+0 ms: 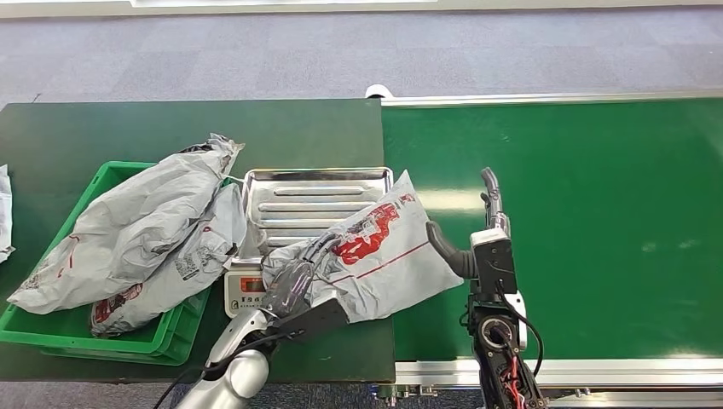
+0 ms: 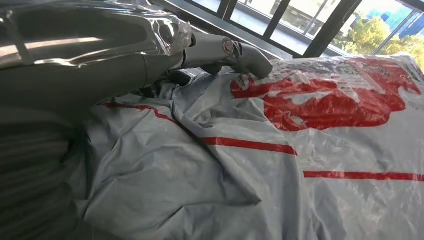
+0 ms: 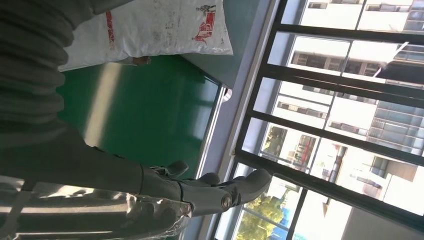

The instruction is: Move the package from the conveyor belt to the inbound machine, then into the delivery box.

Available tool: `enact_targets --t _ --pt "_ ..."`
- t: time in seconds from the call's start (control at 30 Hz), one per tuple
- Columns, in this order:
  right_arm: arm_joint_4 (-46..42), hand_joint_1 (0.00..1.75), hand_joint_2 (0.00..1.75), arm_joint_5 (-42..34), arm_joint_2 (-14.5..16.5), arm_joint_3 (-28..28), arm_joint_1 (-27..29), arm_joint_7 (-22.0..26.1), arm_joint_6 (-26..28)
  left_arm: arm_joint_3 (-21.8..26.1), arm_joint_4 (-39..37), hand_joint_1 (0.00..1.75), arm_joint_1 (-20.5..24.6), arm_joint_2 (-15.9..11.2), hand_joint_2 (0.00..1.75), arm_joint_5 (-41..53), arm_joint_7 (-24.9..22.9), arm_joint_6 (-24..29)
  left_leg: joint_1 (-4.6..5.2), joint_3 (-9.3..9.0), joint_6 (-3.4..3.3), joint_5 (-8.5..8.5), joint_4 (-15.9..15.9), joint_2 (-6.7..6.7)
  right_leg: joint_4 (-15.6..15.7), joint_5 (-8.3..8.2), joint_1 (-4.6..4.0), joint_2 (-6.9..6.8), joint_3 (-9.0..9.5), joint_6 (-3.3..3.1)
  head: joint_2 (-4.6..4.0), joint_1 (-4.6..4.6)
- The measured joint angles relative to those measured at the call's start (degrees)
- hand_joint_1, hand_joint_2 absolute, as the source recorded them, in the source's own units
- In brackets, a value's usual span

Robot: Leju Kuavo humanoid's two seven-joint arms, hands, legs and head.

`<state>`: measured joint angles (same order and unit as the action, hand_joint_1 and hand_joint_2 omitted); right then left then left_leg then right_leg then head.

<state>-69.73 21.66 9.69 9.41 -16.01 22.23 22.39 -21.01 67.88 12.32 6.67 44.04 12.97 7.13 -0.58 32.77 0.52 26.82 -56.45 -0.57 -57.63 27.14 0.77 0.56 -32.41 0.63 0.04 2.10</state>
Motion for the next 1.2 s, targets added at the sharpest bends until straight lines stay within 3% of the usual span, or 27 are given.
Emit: enact_targets --t 0.23,0.27,0.3,0.37,0.4,0.43,0.8,1.07,1.2 --pt "0.2 0.00 1.75 2.3 0.4 -0.9 0.3 -0.5 1.2 0.0 -1.6 0.00 0.6 0.5 1.75 1.0 -0.5 -0.5 0.00 -0.01 0.00 0.00 0.0 -0.03 0.0 0.00 0.00 -0.01 0.01 0.00 0.00 0.01" --pt "0.2 0.00 1.75 3.1 0.6 -1.0 0.6 -0.6 1.4 0.0 -1.9 0.17 0.7 0.7 1.75 1.3 -0.6 -0.6 0.00 -0.01 0.00 0.00 0.0 -0.03 0.0 0.00 0.00 -0.01 0.01 0.00 0.00 0.01" --pt "0.2 0.00 1.75 3.8 0.7 -1.2 0.8 -0.7 1.5 0.1 -2.2 0.51 0.7 0.9 1.75 1.5 -0.7 -0.4 0.00 -0.01 0.00 0.00 0.0 -0.04 0.0 0.00 0.00 -0.02 0.01 0.00 0.00 0.01" --pt "0.1 0.00 1.75 4.7 1.1 -1.7 1.5 -0.9 1.5 0.5 -2.7 1.38 0.8 1.4 1.75 1.4 -0.6 0.4 0.00 -0.01 0.00 0.00 0.0 -0.03 0.0 0.00 0.00 -0.02 0.02 0.00 0.00 0.01" --pt "0.1 0.00 1.75 5.0 1.3 -2.0 1.9 -0.9 1.4 0.7 -2.8 1.65 0.8 1.7 1.75 1.1 -0.5 1.0 0.00 0.00 0.00 0.00 0.0 -0.03 0.0 0.00 0.00 -0.02 0.01 0.00 0.00 0.01" --pt "0.1 0.00 1.75 5.2 1.4 -2.3 2.2 -0.9 1.3 1.0 -2.9 1.75 0.8 1.9 1.75 0.8 -0.3 1.8 0.00 0.00 0.00 0.00 0.0 -0.03 0.0 0.00 0.00 -0.01 0.01 0.00 0.00 0.01" --pt "-0.4 0.00 1.75 5.7 2.0 -4.0 3.7 -0.8 0.3 3.3 -2.8 1.75 0.8 3.4 1.75 -6.1 5.7 8.0 0.00 0.00 0.00 0.00 0.0 0.00 0.0 0.00 0.00 -0.01 0.00 0.00 0.00 -0.01" --pt "-0.4 0.00 1.75 4.3 2.5 -5.0 4.0 1.0 -0.5 5.7 -2.6 1.75 1.4 4.2 1.75 -13.4 11.2 18.5 -0.01 0.03 0.00 0.00 0.0 0.01 0.0 0.00 -0.01 0.00 -0.04 0.00 0.00 0.00" --pt "-0.2 0.00 1.75 2.8 2.8 -5.0 4.0 2.3 -1.5 6.4 -2.1 1.75 1.8 4.2 1.75 -18.6 16.4 21.9 -0.01 0.04 0.00 0.00 0.0 0.01 0.0 0.00 -0.01 0.00 -0.04 0.00 0.00 0.00"
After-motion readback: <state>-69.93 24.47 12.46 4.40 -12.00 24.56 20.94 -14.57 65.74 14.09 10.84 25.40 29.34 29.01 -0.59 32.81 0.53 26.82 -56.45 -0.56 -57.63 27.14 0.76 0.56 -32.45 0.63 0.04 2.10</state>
